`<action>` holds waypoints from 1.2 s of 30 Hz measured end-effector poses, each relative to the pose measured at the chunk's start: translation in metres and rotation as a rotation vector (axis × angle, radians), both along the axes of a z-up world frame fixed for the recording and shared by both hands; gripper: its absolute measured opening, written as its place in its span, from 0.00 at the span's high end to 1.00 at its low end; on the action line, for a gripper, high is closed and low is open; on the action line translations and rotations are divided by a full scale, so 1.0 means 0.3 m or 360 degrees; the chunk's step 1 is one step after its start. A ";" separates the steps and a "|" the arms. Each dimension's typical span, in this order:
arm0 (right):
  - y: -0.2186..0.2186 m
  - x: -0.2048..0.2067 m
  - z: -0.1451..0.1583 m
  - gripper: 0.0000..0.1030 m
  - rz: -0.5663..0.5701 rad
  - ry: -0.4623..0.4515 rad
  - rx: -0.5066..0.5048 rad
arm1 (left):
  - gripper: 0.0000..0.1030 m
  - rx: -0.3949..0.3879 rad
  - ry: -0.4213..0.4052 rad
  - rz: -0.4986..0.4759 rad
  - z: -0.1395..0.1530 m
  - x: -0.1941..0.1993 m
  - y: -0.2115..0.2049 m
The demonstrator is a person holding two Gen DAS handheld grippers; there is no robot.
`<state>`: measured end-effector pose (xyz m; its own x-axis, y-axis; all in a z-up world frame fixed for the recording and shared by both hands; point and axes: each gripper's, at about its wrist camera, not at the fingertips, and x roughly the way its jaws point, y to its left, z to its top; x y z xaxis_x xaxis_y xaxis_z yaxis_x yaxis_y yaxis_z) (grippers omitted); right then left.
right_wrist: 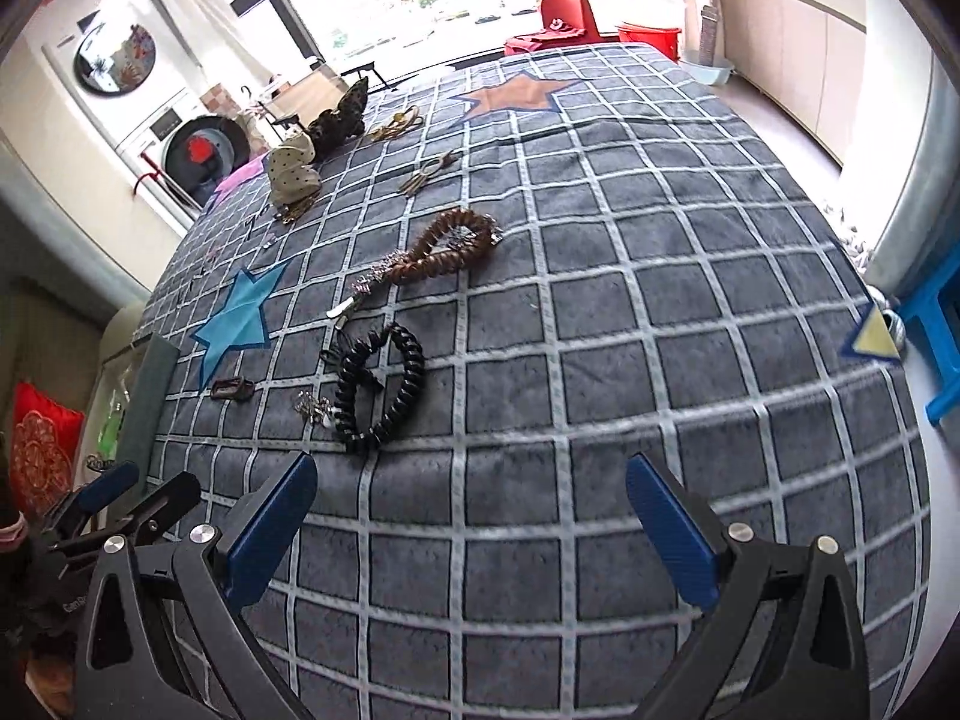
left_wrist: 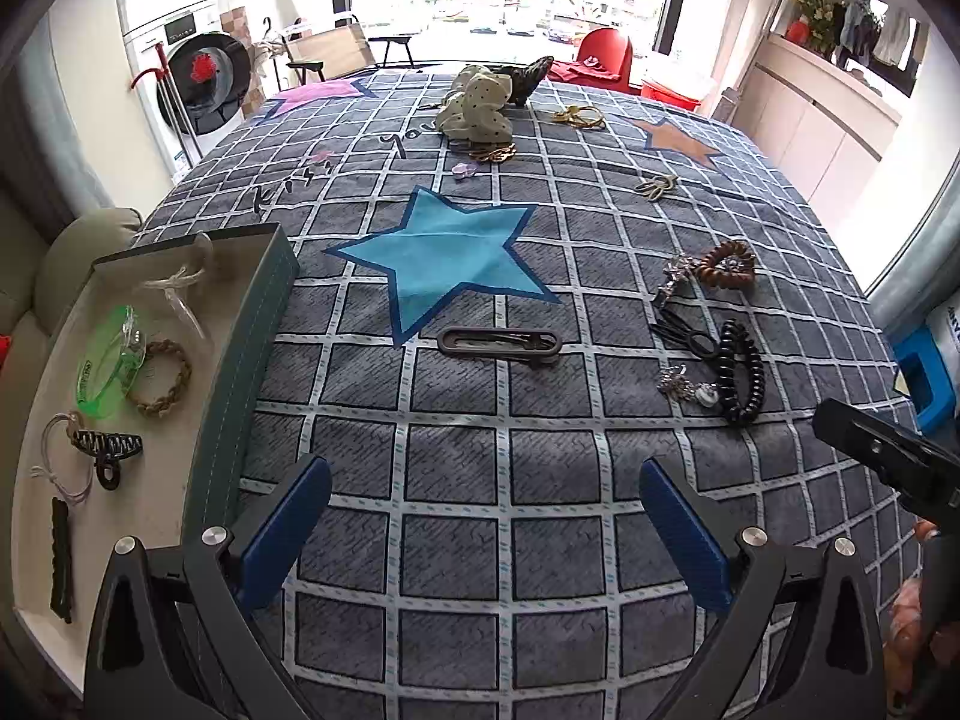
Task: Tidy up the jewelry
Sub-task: 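Move both open tools back over the remaining jewelry on the bed, then grasp the silver star hairpin with the left tool while the right tool grasps the black coiled hair tie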
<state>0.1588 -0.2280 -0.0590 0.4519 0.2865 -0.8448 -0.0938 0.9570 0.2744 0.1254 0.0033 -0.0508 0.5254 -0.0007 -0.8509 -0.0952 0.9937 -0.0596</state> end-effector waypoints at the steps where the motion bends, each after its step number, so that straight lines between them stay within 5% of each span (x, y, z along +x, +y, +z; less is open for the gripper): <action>1: 0.009 0.008 -0.003 0.10 0.0007 -0.0002 -0.0017 | 0.00 0.0005 0.0000 0.0003 -0.003 0.004 0.001; 7: 0.075 0.053 -0.040 0.33 0.0044 0.0003 -0.0158 | 0.00 0.0027 -0.0014 0.0015 -0.011 0.017 0.013; 16: 0.157 0.062 -0.060 0.34 0.0118 -0.0099 -0.0455 | 0.00 0.0027 -0.0030 -0.0021 -0.020 0.051 -0.010; 23: 0.080 0.052 -0.053 0.34 0.0049 -0.0103 -0.0490 | 0.00 0.0033 -0.0057 -0.0149 -0.006 0.087 -0.089; 26: 0.052 0.050 -0.055 0.34 0.0032 -0.0099 -0.0463 | 0.11 0.0040 -0.0069 -0.0191 0.008 0.120 -0.124; 36: 0.035 0.037 -0.055 0.34 0.0045 -0.0122 -0.0464 | 0.11 0.0041 -0.0008 -0.0269 -0.012 0.293 -0.199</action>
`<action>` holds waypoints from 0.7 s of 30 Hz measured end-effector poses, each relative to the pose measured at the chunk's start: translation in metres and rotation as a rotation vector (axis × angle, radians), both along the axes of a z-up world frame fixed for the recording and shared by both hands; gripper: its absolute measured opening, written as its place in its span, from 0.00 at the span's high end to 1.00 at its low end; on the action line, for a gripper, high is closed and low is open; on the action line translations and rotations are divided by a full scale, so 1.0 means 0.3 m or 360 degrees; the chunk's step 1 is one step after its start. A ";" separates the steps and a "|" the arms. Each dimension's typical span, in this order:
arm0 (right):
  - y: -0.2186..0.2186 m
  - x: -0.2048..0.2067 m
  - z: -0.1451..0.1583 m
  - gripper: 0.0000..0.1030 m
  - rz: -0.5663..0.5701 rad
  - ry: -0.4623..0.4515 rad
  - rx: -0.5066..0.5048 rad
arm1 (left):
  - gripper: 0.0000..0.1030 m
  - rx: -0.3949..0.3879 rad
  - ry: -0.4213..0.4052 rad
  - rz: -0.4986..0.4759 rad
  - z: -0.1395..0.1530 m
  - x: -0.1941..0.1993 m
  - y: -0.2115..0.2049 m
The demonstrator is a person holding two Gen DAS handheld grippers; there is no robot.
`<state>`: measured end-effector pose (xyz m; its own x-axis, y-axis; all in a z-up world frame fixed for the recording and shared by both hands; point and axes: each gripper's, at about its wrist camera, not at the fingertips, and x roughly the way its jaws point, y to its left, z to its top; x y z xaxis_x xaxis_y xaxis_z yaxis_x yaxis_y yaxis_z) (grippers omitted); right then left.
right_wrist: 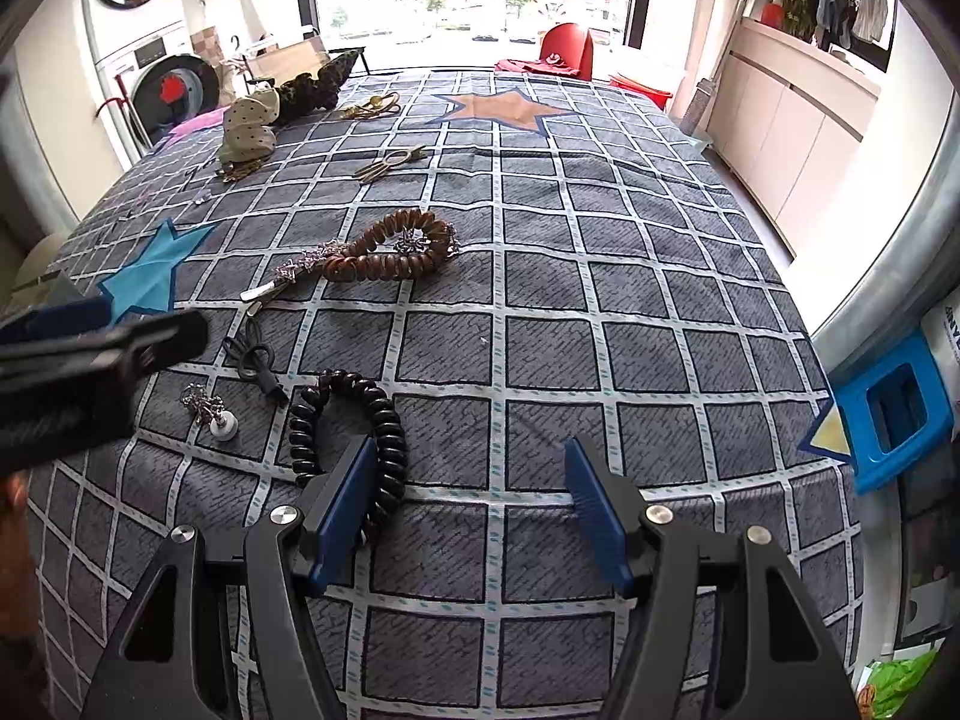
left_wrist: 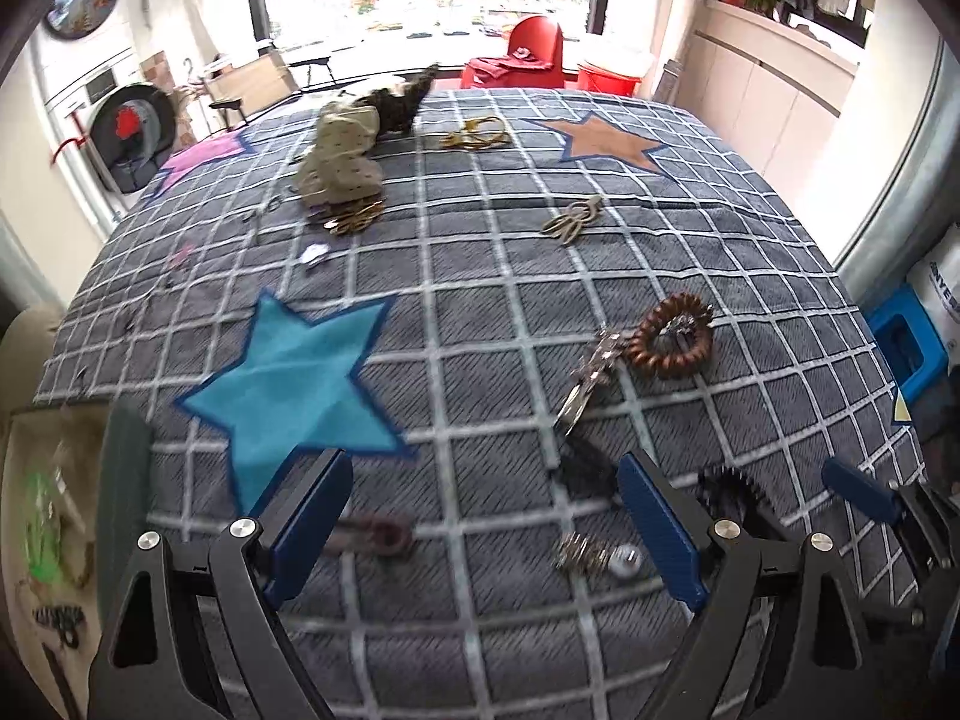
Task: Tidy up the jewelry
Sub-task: 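Grasp the silver star hairpin with the left tool while the right tool grasps the black coiled hair tie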
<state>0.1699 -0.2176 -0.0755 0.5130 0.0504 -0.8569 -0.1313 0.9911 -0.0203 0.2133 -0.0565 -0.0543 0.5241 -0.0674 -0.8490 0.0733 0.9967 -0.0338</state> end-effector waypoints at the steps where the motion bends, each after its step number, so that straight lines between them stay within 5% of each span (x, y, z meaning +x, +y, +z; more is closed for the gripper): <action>1: -0.003 -0.002 0.000 0.34 -0.0001 -0.0001 0.0000 | 0.11 0.0005 0.0001 -0.0017 -0.003 0.014 -0.011; 13: -0.013 -0.009 0.002 0.34 0.0012 -0.0009 0.0001 | 0.19 0.0072 0.0063 -0.0186 -0.066 0.145 -0.108; 21: 0.008 0.000 0.004 0.34 0.0072 -0.0018 -0.0050 | 0.33 0.0059 0.0049 -0.0268 -0.061 0.153 -0.149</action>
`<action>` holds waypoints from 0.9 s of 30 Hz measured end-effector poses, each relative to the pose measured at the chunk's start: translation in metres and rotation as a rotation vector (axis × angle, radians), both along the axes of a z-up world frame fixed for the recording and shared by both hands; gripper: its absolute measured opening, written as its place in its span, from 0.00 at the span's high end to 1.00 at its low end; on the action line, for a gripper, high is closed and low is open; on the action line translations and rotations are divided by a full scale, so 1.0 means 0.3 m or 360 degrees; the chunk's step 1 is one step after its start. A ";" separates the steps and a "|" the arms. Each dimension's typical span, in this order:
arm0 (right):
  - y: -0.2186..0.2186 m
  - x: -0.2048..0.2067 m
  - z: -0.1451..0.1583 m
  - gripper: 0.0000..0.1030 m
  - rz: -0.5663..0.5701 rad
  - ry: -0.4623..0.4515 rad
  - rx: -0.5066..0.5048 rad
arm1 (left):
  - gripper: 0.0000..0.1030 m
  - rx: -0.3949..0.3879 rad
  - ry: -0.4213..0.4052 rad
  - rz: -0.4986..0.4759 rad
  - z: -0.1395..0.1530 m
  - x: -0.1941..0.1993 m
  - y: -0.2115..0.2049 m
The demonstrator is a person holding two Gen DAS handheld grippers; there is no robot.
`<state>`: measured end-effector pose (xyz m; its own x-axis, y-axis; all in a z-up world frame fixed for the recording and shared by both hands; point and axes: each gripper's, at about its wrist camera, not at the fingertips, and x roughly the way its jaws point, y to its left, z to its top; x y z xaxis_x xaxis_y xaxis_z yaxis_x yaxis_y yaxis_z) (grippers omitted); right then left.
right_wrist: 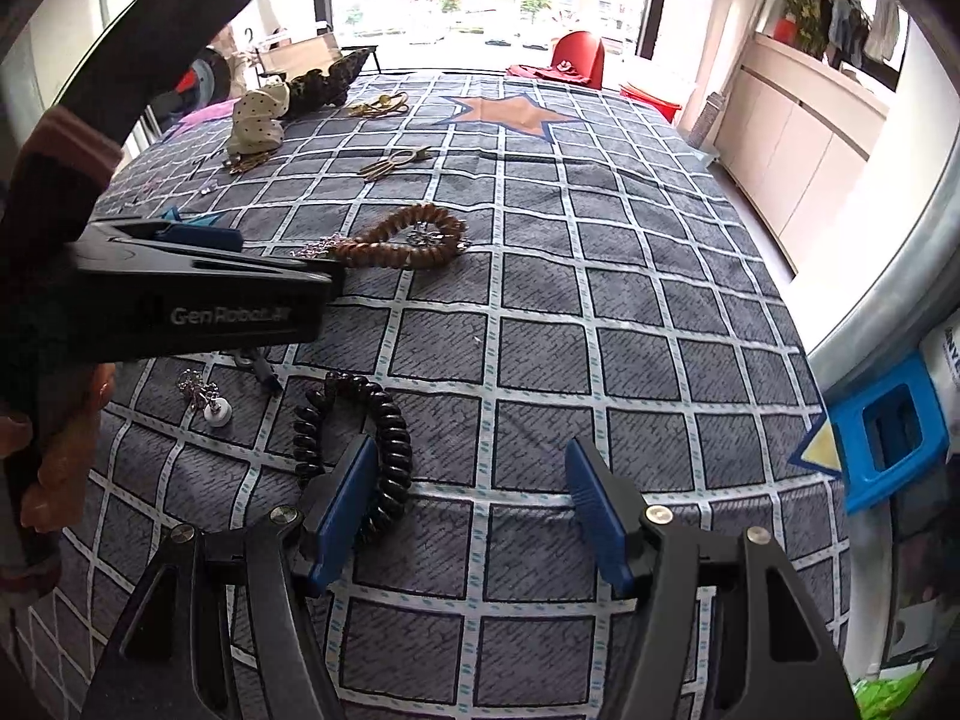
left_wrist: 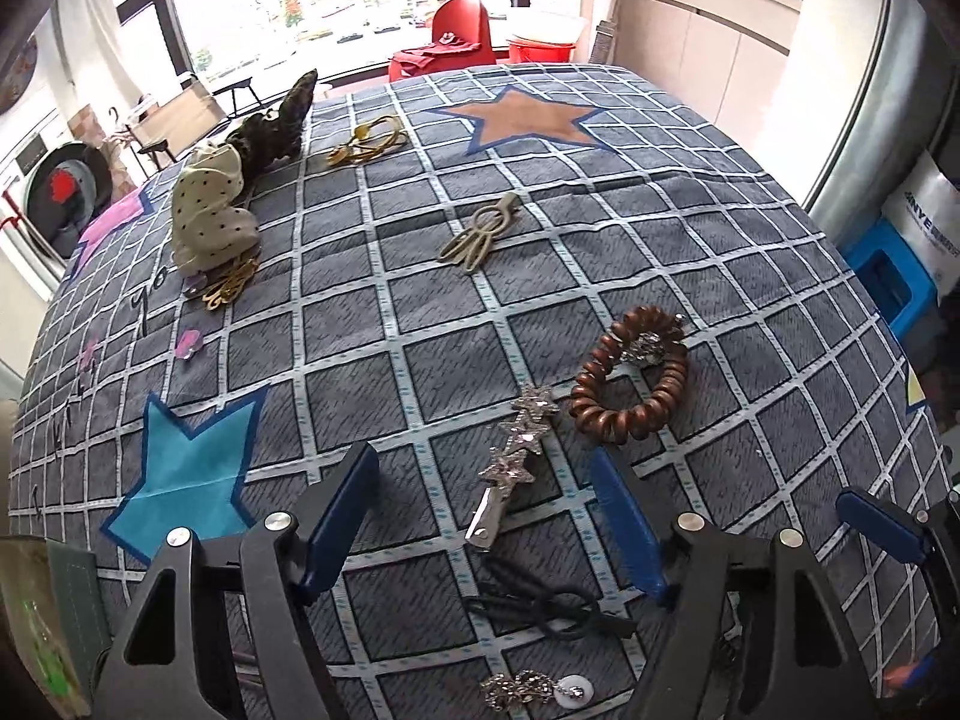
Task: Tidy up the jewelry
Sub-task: 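Grasp the silver star hairpin with the left tool while the right tool grasps the black coiled hair tie, then carry the star hairpin with the left tool while the right tool carries the coiled hair tie to the box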
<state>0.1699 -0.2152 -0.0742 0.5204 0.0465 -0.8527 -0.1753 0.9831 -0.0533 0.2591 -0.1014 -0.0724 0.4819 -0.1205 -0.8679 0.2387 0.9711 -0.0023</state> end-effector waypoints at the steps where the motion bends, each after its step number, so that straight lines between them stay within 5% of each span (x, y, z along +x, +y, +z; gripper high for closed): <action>1: 0.001 0.001 0.000 0.34 0.0003 0.0001 0.0000 | 0.35 -0.0016 0.0003 -0.0007 0.002 -0.001 0.002; 4: 0.008 0.002 0.000 0.43 0.0035 0.0009 0.0020 | 0.47 -0.0018 -0.0005 -0.0025 0.007 -0.010 -0.004; 7: 0.037 -0.007 0.005 0.67 0.0106 0.0011 0.0038 | 0.78 -0.0023 0.0000 -0.0047 0.014 -0.014 -0.010; 10: 0.066 -0.016 0.006 0.90 0.0143 0.0014 0.0060 | 0.82 -0.0033 0.0011 -0.0028 0.017 -0.015 -0.002; 27: -0.063 -0.064 0.042 0.90 0.0003 0.0080 0.0500 | 0.82 -0.0133 -0.0147 0.0095 0.149 -0.219 0.102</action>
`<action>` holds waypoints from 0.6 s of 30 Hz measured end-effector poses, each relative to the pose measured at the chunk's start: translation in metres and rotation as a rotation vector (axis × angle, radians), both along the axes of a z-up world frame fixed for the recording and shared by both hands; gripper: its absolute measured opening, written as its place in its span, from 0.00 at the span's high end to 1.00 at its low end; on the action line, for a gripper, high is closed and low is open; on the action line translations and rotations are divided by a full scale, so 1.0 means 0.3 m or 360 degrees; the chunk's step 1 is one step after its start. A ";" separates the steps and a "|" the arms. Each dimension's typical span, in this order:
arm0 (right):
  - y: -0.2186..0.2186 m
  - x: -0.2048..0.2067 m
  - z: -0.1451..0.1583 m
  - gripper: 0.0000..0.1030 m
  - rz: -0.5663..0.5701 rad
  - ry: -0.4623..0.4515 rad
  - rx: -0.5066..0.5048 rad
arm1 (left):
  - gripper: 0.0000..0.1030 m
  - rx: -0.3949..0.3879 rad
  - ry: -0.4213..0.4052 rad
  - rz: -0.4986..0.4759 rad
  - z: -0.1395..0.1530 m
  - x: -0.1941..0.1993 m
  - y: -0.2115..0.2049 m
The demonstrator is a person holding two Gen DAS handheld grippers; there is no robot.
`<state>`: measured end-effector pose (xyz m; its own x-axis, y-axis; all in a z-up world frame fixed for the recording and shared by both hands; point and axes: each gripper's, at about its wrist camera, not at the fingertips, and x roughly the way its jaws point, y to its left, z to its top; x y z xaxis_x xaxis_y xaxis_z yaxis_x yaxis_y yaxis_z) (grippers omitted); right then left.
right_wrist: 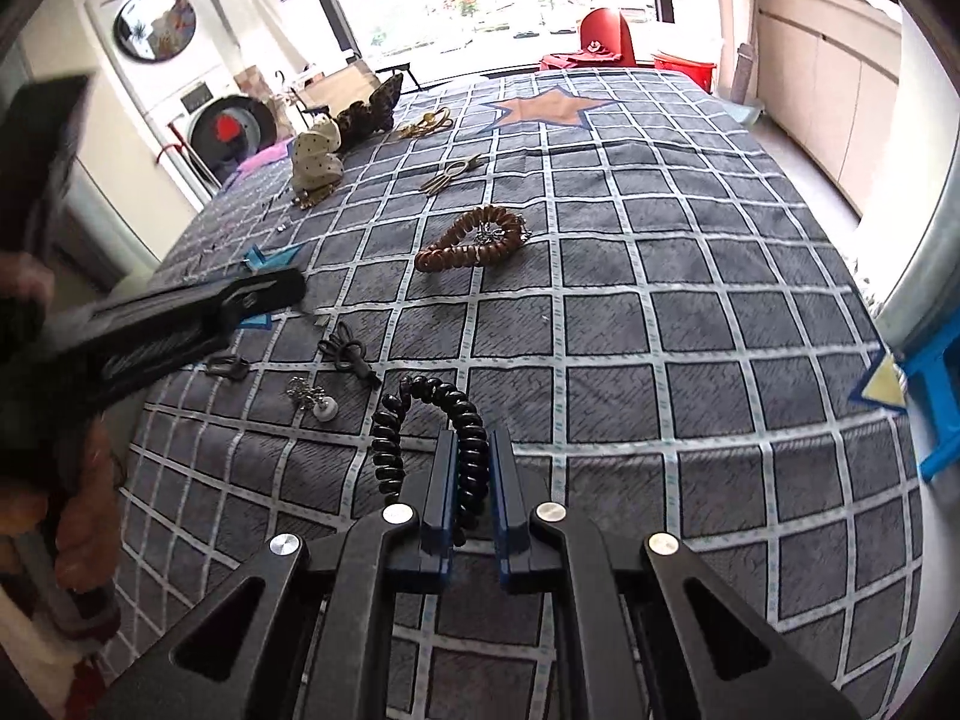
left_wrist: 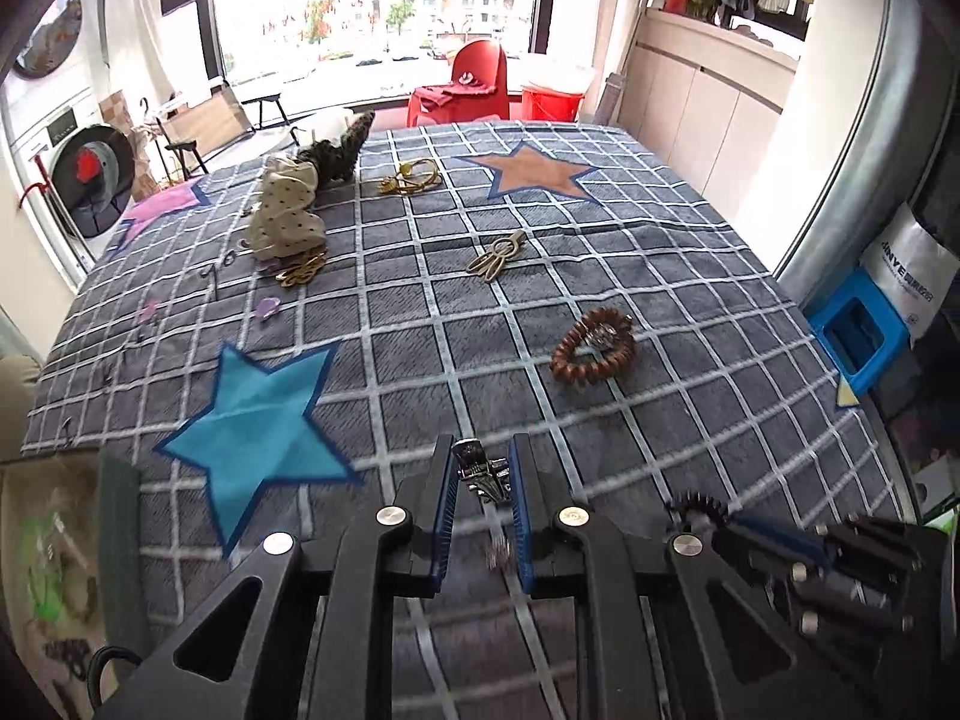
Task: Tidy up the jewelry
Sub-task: 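Carry the star hairpin with the left tool while the right tool carries the coiled hair tie to the box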
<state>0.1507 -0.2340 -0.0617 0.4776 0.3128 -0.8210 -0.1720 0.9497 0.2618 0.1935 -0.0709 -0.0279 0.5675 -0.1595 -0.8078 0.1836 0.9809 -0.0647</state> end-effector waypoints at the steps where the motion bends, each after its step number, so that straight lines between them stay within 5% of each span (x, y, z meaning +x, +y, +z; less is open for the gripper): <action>1: -0.005 -0.004 0.002 0.90 -0.0007 0.0003 0.0014 | 0.82 0.0003 -0.0008 0.0000 0.007 -0.029 0.006; 18: -0.015 -0.136 0.023 0.89 -0.0070 0.0037 0.0123 | 0.82 0.0006 -0.0043 0.0109 0.037 -0.374 0.130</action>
